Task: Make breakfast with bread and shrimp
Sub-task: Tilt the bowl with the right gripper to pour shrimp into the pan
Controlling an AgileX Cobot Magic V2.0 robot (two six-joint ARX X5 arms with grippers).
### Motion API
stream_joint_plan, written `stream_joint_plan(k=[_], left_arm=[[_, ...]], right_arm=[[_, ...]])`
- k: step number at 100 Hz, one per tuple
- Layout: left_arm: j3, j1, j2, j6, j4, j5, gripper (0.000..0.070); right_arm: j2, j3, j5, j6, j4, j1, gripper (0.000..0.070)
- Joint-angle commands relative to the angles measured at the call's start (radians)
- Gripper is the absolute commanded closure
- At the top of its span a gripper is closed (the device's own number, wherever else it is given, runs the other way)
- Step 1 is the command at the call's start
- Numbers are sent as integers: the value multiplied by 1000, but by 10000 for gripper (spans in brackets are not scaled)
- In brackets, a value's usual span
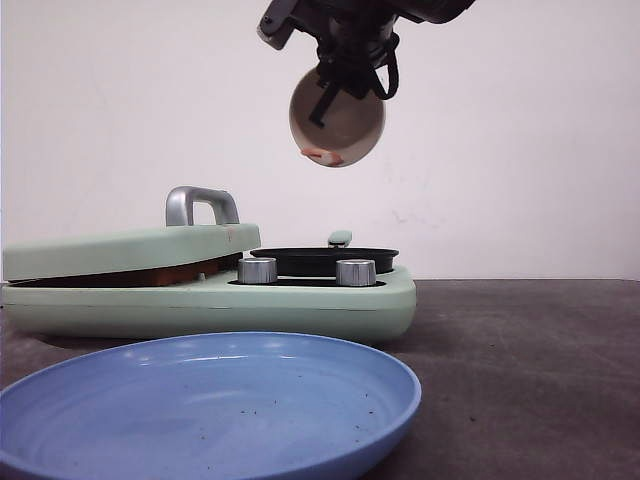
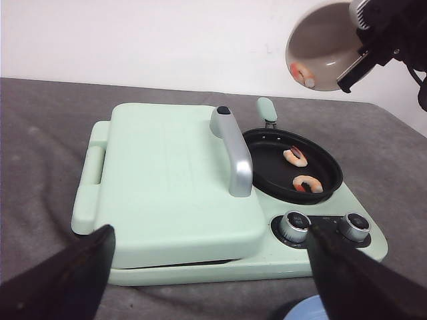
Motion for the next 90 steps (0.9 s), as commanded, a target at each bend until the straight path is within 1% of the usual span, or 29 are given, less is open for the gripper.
stream_joint_plan(k=[1,9,22,36,47,58,82,90], left_arm=[[5,-2,2,9,5,-1,190],[5,-2,2,9,5,-1,190],[5,-2,2,9,5,0,190],[5,-2,2,9,5,0,190],[5,-2,2,9,1,2,190],[5,-2,2,9,-1,2,190],[5,-2,2,9,-2,2,190],[5,-2,2,9,-2,4,190]], right_arm=[[23,20,-21,21,24,5,700],[23,20,-50,42,24,-7,700],[23,20,-60,63,22,-31,700],[23,20,14,64,18,-20,700],[23,17,-16,74,-30,-20,700],[23,10,-23,151,-62,-14,700],[23,-26,-18,153,-17,-9,700],[23,-79,-23,153,74,-6,700]])
